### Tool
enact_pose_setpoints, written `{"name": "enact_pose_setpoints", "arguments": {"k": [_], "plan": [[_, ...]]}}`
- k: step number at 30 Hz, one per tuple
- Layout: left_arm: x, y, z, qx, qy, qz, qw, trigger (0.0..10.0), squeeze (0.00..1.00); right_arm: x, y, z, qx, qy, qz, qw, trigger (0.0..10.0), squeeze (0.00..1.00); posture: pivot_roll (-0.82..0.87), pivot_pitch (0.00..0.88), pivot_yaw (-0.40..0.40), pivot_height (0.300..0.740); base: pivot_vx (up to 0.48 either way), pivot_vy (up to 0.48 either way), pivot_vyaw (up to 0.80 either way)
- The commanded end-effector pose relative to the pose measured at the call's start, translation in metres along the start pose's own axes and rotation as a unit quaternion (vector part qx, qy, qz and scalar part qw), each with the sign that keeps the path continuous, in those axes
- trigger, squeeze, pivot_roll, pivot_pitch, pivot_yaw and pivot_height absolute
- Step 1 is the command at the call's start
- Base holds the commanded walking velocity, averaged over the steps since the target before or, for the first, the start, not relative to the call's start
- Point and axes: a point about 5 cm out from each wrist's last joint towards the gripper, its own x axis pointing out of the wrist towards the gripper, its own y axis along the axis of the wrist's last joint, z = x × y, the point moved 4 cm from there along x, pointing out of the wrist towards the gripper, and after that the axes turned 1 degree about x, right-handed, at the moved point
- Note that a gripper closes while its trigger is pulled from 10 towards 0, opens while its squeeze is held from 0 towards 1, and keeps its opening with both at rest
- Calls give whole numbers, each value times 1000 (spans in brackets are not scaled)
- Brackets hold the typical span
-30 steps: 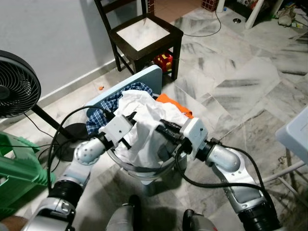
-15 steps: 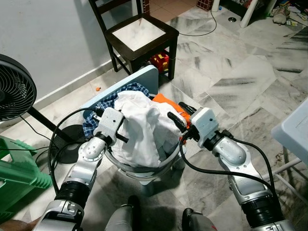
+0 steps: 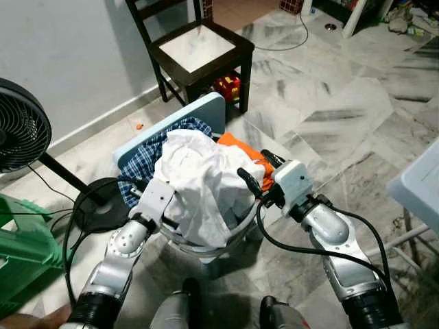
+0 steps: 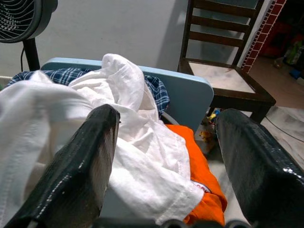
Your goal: Hang hanger
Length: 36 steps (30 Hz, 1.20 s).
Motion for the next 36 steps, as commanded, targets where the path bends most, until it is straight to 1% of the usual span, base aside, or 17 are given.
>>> {"name": "enact_pose_setpoints", "arguments": {"k": [1,5,7,9,11,13,16,19,21,23,25,26,27,29,34,35,36], "plan": [[-6,-7,2,14,-3,-12,1000,10000,1000,1,-1,-5,9,8,-1,1000,10000,1000,-14,291,79,740,0,0,0],[-15,-10,9,44,-20,-8,999,10000,1000,4,-1,-11,12,20,-2,1000,10000,1000,-6,292,72,740,0,0,0],[-24,-16,15,61,-39,-9,997,10000,1000,2,-6,-21,22,50,-16,998,10000,1000,-4,294,69,740,0,0,0],[-26,-17,16,69,-44,-8,997,10000,1000,1,-9,-25,26,61,-22,998,10000,1000,-2,294,70,740,0,0,0],[-29,-16,17,71,-46,-1,996,10000,1000,-2,-15,-27,26,69,-36,997,10000,1000,-2,294,70,740,0,0,0],[-32,-13,18,73,-45,17,996,10000,1000,-5,-24,-26,28,63,-56,996,10000,1000,0,295,69,740,0,0,0],[-33,-9,18,73,-44,34,996,10000,1000,-6,-29,-25,33,55,-66,996,10000,1000,2,296,68,740,0,0,0],[-35,-3,15,83,-28,59,994,10000,1000,-8,-34,-31,38,64,-74,994,10000,1000,2,297,69,740,0,0,0],[-36,2,9,104,-10,85,991,10000,1000,-11,-39,-34,38,69,-84,993,10000,1000,6,298,70,740,0,0,0],[-36,3,7,108,-4,90,990,10000,1000,-11,-40,-34,39,69,-87,993,10000,1000,6,298,70,740,0,0,0],[-33,1,-4,109,17,91,990,10000,1000,-12,-44,-33,40,67,-95,992,10000,1000,6,298,70,740,0,0,0],[-32,0,-8,108,24,89,990,10000,659,-13,-45,-32,39,66,-97,992,10000,1000,6,298,70,740,0,0,0],[-27,-3,-13,105,26,78,991,10000,0,-13,-46,-33,40,65,-98,992,10000,1000,8,300,71,740,0,0,0],[-17,-1,-24,95,25,72,993,10000,0,-12,-47,-34,42,65,-99,992,10000,1000,10,298,73,740,0,0,0],[-7,13,-30,78,24,89,993,10000,0,-11,-47,-37,42,67,-98,992,10000,1000,8,296,76,740,0,0,0],[-5,19,-31,78,22,97,992,10000,0,-11,-47,-38,42,68,-98,992,10000,1000,5,294,76,740,0,0,0],[1,38,-33,67,17,124,990,10000,0,-10,-47,-40,41,70,-98,992,10000,1000,4,294,77,740,0,0,0]]}}
